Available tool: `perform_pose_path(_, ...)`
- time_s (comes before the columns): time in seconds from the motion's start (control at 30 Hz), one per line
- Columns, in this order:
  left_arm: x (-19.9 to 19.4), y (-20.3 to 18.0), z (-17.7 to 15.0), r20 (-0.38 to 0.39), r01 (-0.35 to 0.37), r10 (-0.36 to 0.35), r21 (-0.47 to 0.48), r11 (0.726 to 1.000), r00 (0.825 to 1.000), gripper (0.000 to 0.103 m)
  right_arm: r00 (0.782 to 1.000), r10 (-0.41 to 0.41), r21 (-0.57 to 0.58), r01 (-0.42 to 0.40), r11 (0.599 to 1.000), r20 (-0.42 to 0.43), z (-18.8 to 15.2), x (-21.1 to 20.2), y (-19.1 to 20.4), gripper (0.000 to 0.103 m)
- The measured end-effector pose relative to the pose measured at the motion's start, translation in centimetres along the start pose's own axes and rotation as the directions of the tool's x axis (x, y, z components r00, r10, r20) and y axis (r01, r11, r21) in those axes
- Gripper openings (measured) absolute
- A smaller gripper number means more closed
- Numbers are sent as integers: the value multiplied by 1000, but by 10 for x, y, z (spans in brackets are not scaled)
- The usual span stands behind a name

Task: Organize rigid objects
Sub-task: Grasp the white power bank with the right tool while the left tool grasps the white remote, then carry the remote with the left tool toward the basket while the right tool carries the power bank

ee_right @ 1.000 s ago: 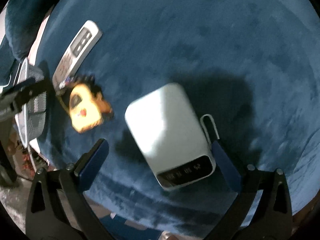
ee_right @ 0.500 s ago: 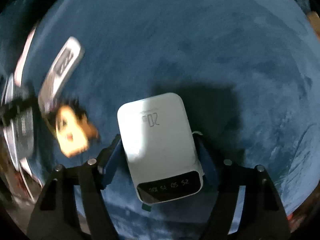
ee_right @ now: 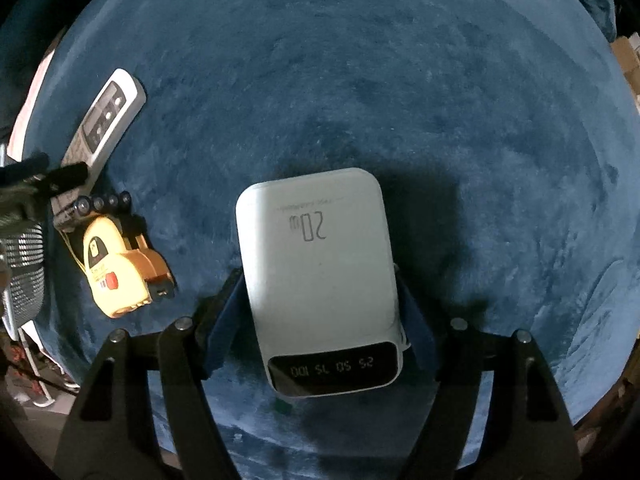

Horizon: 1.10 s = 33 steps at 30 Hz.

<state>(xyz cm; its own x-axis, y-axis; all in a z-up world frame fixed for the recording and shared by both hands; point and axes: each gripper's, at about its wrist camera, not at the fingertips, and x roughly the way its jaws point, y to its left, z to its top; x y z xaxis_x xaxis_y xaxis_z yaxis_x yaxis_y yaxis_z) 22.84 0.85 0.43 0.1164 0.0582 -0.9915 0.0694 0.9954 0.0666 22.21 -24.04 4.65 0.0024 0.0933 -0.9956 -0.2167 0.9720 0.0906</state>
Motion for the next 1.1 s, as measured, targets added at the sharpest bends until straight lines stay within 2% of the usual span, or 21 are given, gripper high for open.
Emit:
perform_pose_path(0.1,12,-2,7,-28,32,-32,7,999,999,80,1000,12,11,-12,1000,2,1,-1,-9,72)
perform_pose_path(0.13,14,3,8,-36,65,-65,-17,998,997,74,1000,17,14,-17,1000,3,3,-2,-12,71)
perform_pose_path(0.27,17,35,13,-15,145,-150,-190,971,989,68,999,39,40,-40,998,12,5,-3,-15,71)
perform_pose_path(0.3,18,38,14,-11,145,-150,-195,970,989,68,999,42,42,-43,998,12,0,-3,-11,71)
perform_pose_path(0.37,22,33,15,-16,120,-124,-152,981,992,71,999,41,36,-41,998,10,-1,0,-10,71)
perform_pose_path(0.43,26,23,16,-3,100,-101,-94,991,995,83,999,40,36,-40,999,6,2,0,-12,71)
perform_pose_path(0.47,27,16,18,1,82,-82,-74,994,997,84,999,40,36,-40,999,4,1,0,-11,72)
perform_pose_path(0.5,27,15,18,4,74,-73,-69,995,997,83,999,40,36,-40,999,1,2,0,-12,72)
perform_pose_path(0.53,26,17,20,2,78,-78,-82,994,997,76,999,40,37,-40,999,0,3,0,-13,71)
perform_pose_path(0.57,23,19,20,4,73,-72,-95,993,997,63,999,40,39,-40,998,2,1,-3,-11,71)
perform_pose_path(0.67,11,22,15,7,105,-105,-133,986,994,63,999,51,50,-52,997,21,0,-14,-5,70)
perform_pose_path(0.8,1,28,7,5,110,-110,-126,986,994,63,997,72,78,-74,994,34,1,-28,-13,69)
perform_pose_path(0.93,-19,20,-7,46,129,-124,-139,982,991,63,991,115,111,-122,986,65,5,-45,-18,68)
perform_pose_path(1.1,-44,38,-29,77,144,-134,-141,979,988,63,984,155,122,-165,979,89,5,-61,-17,66)
